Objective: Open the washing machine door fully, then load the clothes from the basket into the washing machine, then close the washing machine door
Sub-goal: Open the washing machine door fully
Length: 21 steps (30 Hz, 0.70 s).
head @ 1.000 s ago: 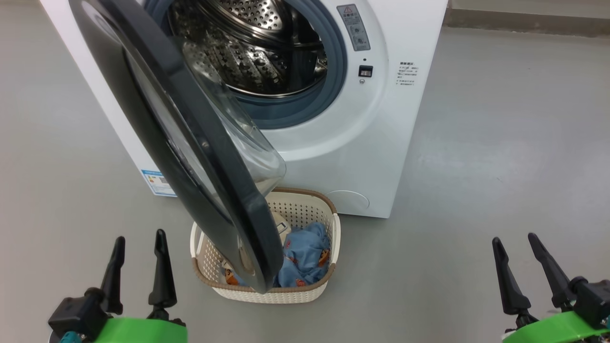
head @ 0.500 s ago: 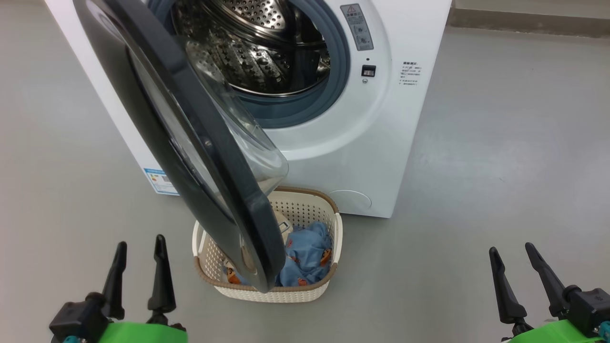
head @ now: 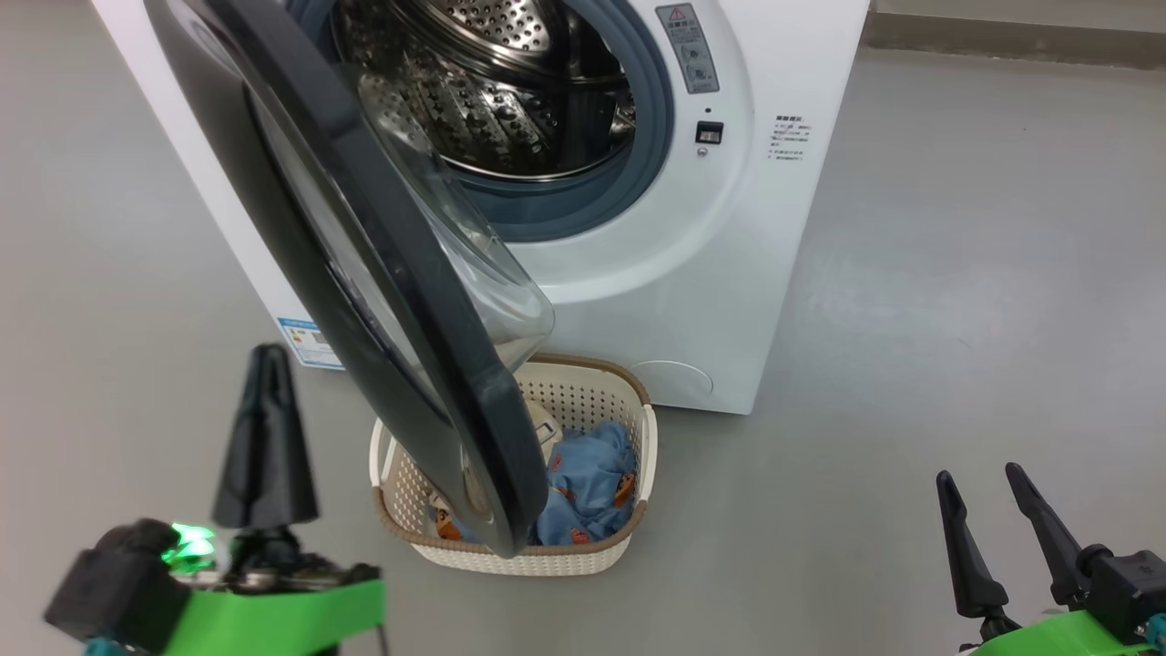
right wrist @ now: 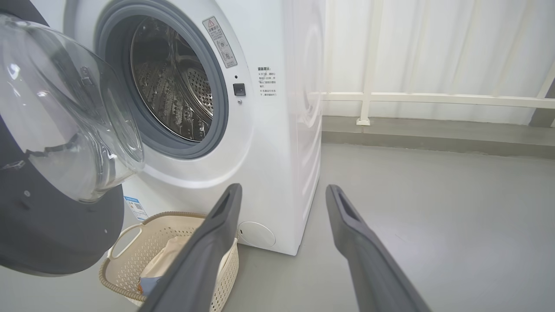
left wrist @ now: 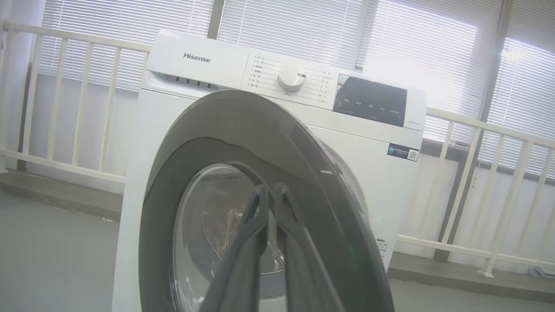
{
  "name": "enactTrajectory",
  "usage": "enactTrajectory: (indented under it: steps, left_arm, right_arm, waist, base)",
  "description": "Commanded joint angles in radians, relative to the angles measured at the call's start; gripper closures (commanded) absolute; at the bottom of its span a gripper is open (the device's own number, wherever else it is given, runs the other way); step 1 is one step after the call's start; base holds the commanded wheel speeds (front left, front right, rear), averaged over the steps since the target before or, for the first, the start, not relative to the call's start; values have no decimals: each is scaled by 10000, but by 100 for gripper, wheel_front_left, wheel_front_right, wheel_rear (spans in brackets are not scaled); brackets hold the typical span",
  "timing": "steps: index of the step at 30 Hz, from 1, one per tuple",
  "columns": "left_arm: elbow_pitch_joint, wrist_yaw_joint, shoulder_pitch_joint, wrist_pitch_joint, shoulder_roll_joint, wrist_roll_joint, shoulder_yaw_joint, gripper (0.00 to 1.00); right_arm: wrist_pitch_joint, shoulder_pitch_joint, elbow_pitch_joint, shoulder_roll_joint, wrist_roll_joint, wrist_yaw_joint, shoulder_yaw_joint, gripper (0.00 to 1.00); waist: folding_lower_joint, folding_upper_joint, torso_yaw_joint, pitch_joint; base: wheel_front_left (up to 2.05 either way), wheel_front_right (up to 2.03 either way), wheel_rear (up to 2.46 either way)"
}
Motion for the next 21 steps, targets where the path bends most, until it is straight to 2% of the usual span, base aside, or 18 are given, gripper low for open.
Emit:
enactTrajectory:
  steps: [1, 5, 10, 15, 21]
  left_arm:
    - [-432, 64, -375, -59, 102, -20, 156, 100]
    - [-1300, 138, -425, -59, 102, 119, -920, 100]
    - [-1748, 226, -594, 203, 102, 181, -2341, 100]
    - [-1291, 344, -914, 388, 102, -416, -3393, 100]
    - [-257, 558, -1386, 300, 102, -1343, -4003, 100]
  right_arm:
    - [-124, -191, -256, -151, -89, 44, 133, 0]
    - [-124, -243, -277, -168, -91, 44, 105, 0]
    - [-124, -300, -318, -165, -144, 44, 116, 0]
    - [-124, -388, -341, -172, -183, 44, 122, 0]
    - [-124, -497, -343, -155, -219, 44, 139, 0]
  waist:
    - [0, 0, -17, 4]
    - [0, 0, -116, 36]
    - [0, 0, -255, 95]
    - [0, 0, -364, 232]
    - [0, 0, -468, 354]
  base:
    - [0, 0, 0]
    - [0, 0, 0]
    - [0, 0, 0]
    - [0, 0, 0]
    - [0, 0, 0]
